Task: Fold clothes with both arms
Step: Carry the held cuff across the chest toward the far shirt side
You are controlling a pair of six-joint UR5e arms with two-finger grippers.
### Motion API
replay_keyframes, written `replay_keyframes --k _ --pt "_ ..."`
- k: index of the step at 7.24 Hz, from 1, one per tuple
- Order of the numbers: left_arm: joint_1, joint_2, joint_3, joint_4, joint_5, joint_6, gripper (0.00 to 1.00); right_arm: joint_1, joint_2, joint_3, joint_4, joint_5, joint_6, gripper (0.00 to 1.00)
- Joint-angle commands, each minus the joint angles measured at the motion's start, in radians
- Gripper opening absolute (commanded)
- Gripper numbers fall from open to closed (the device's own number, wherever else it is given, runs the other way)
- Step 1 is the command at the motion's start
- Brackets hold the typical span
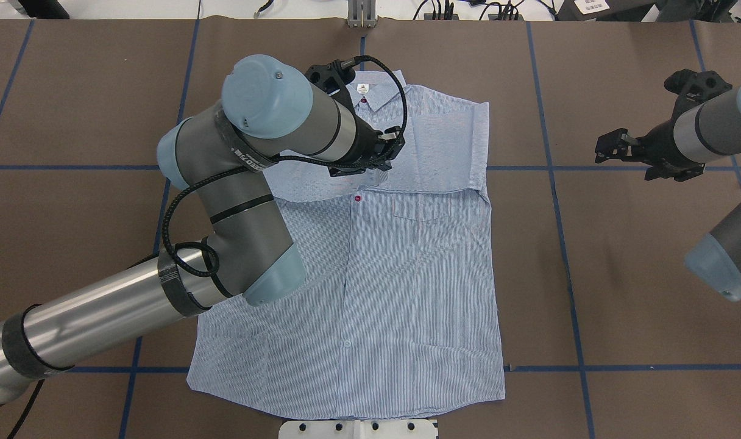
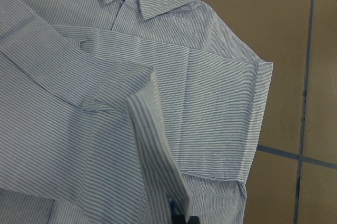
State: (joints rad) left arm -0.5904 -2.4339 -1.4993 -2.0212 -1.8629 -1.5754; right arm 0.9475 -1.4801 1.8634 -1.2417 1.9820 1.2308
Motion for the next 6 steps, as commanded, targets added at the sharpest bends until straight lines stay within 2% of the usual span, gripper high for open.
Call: replay_keyframes --k 1,2,3,5,6 --pt "0.012 -0.037 0.112 -0.092 0.063 -0.029 0.0 0.0 -0.002 -0.004 -0.001 -0.012 0.001 1.0" --pt "0.012 -0.094 0.213 -0.155 0.077 -0.061 0.0 0.0 -0.002 -0.006 0.001 -0.012 0.001 1.0" --pt "0.015 -0.155 0.282 -0.16 0.079 -0.077 0.0 0.002 -0.005 -0.003 -0.001 -0.012 0.001 1.0" --pt "0.049 -0.169 0.294 -0.162 0.119 -0.078 0.0 0.005 -0.02 0.005 0.001 -0.011 0.001 1.0" --pt "0.069 -0.174 0.294 -0.163 0.12 -0.078 0.07 0.005 -0.022 0.005 0.001 -0.011 0.001 1.0"
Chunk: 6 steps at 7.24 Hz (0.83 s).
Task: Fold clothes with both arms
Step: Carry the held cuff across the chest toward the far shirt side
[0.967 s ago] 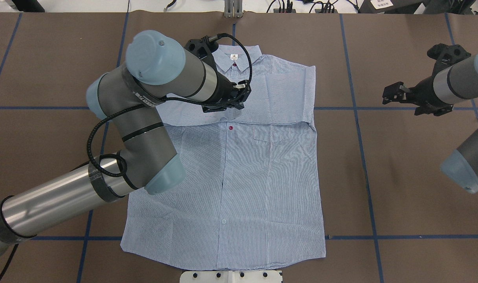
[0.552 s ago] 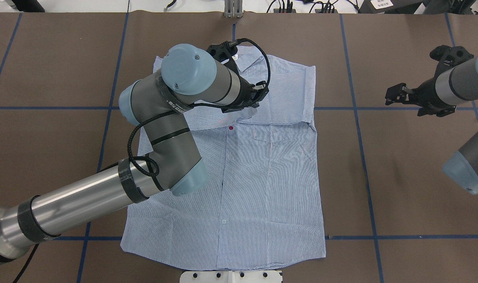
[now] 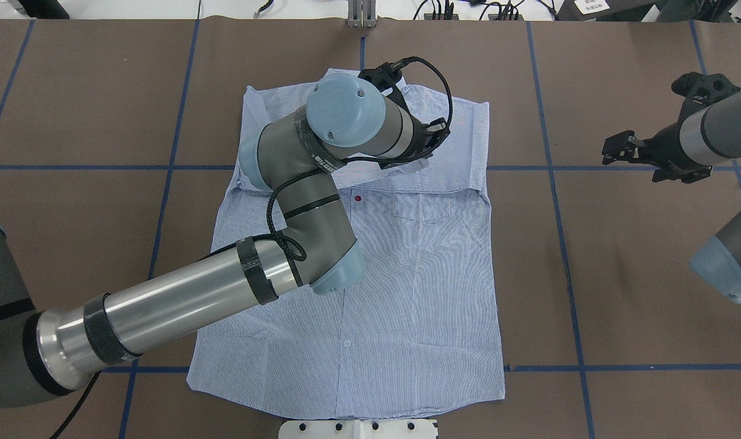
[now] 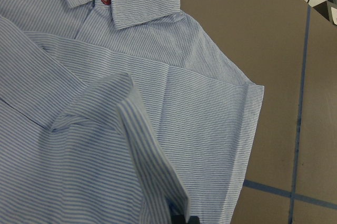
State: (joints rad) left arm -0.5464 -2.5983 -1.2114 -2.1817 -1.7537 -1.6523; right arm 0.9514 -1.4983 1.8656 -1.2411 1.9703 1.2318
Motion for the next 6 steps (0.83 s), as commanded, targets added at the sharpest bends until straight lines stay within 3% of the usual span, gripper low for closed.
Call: replay_keyframes --k 1,2,3,4,6 --pt "0.04 -0.016 0.006 -0.004 0.023 -0.001 0.21 0.003 -0.004 0.004 0.0 0.001 0.0 1.0" --pt "0.06 -0.025 0.007 -0.004 0.045 -0.001 0.29 0.003 -0.004 0.004 0.0 -0.001 0.0 1.0" --pt "0.062 -0.035 0.018 -0.004 0.046 0.0 0.66 0.001 -0.005 0.004 0.0 -0.001 0.0 1.0" --pt "0.062 -0.043 0.023 -0.004 0.045 -0.001 0.81 0.003 -0.005 0.01 0.0 0.004 0.002 1.0" --pt "0.054 -0.033 -0.058 0.014 0.024 0.005 0.84 0.0 -0.005 0.035 0.0 -0.001 0.02 1.0"
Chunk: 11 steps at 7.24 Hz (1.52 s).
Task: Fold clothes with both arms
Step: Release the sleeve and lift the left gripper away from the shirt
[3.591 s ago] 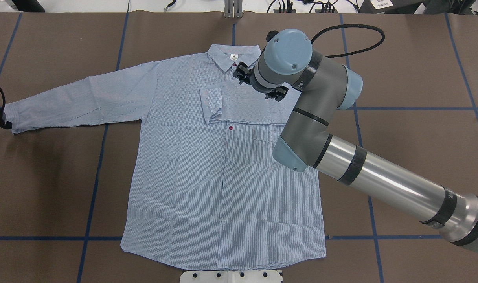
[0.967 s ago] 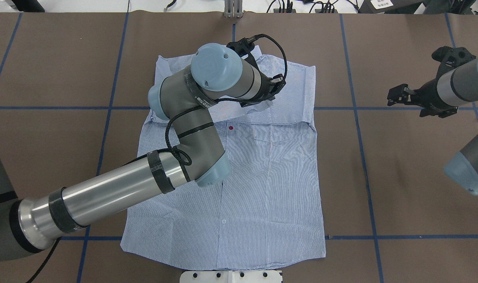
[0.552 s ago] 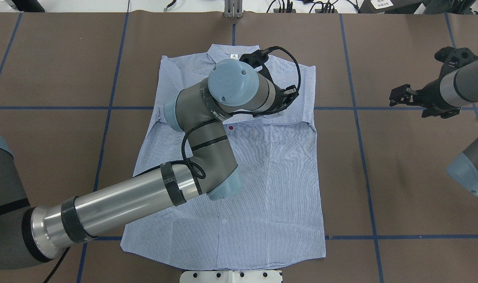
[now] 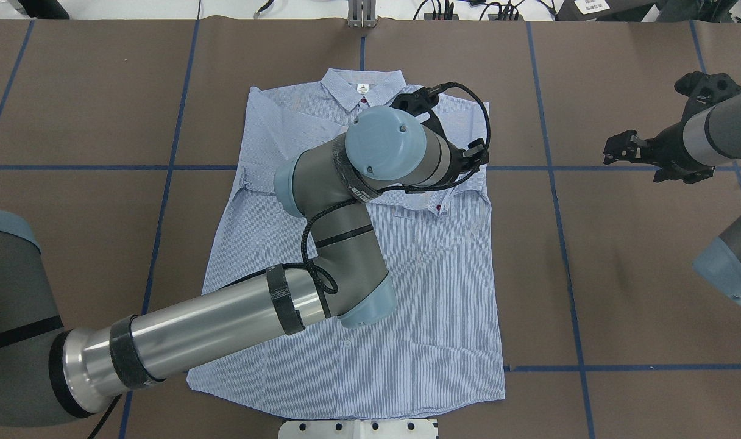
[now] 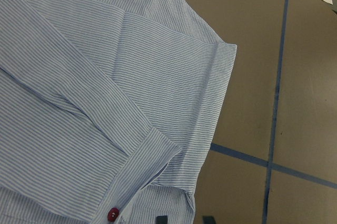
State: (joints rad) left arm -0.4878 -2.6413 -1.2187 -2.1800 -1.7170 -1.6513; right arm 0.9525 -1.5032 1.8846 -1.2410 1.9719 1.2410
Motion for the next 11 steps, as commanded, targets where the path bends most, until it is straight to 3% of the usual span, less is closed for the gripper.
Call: replay_keyframes --k 1,3,4,5,6,8,11 --pt "-0.009 0.109 -0.202 0.081 -0.056 0.019 0.83 -0.004 -0.017 0.043 0.0 0.008 0.021 1.0" --pt "-0.055 0.339 -0.594 0.292 -0.102 0.201 0.83 -0.085 -0.032 0.118 -0.002 -0.004 0.255 1.0" --pt "-0.092 0.468 -0.721 0.305 -0.134 0.281 0.82 -0.185 -0.035 0.169 -0.003 -0.049 0.411 1.0" --pt "-0.153 0.559 -0.801 0.307 -0.206 0.385 0.82 -0.348 -0.037 0.233 -0.015 -0.208 0.595 1.0" --pt "-0.214 0.63 -0.838 0.307 -0.258 0.457 0.82 -0.482 -0.046 0.278 -0.038 -0.305 0.73 0.99" --pt "-0.313 0.734 -0.864 0.306 -0.32 0.615 0.81 -0.72 -0.029 0.379 -0.241 -0.476 0.987 0.98" --pt "-0.351 0.783 -0.889 0.318 -0.363 0.617 0.81 -0.85 -0.035 0.37 -0.236 -0.524 1.323 0.95"
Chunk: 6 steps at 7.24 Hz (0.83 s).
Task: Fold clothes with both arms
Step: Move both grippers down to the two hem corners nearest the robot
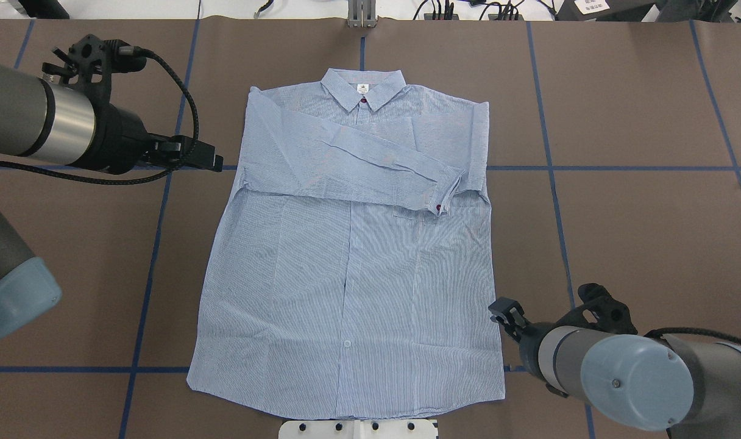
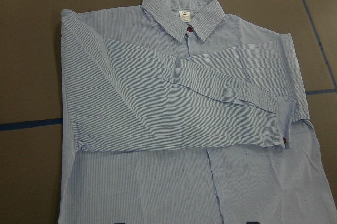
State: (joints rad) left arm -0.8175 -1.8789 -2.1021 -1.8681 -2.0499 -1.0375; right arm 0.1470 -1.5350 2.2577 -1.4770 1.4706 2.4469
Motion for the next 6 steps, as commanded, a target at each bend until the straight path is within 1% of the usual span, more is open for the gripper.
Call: replay_keyframes --k 1,2,3,5,6 --pt "-0.035 0.058 -0.031 0.003 -0.05 0.005 0.81 -0.09 -0.004 -0.03 0.0 -0.057 0.153 0.94" --pt "-0.037 0.073 -0.053 0.004 -0.049 0.004 0.81 -0.136 0.004 -0.071 0.001 -0.094 0.167 0.94" --pt "-0.037 0.076 -0.068 0.006 -0.049 -0.003 0.81 -0.148 0.041 -0.113 0.007 -0.093 0.167 0.93" --pt "-0.035 0.077 -0.067 0.006 -0.047 -0.01 0.81 -0.176 0.039 -0.15 0.009 -0.093 0.161 0.9" --pt "-0.034 0.075 -0.064 0.006 -0.044 -0.01 0.81 -0.178 0.033 -0.147 0.014 -0.093 0.162 0.88"
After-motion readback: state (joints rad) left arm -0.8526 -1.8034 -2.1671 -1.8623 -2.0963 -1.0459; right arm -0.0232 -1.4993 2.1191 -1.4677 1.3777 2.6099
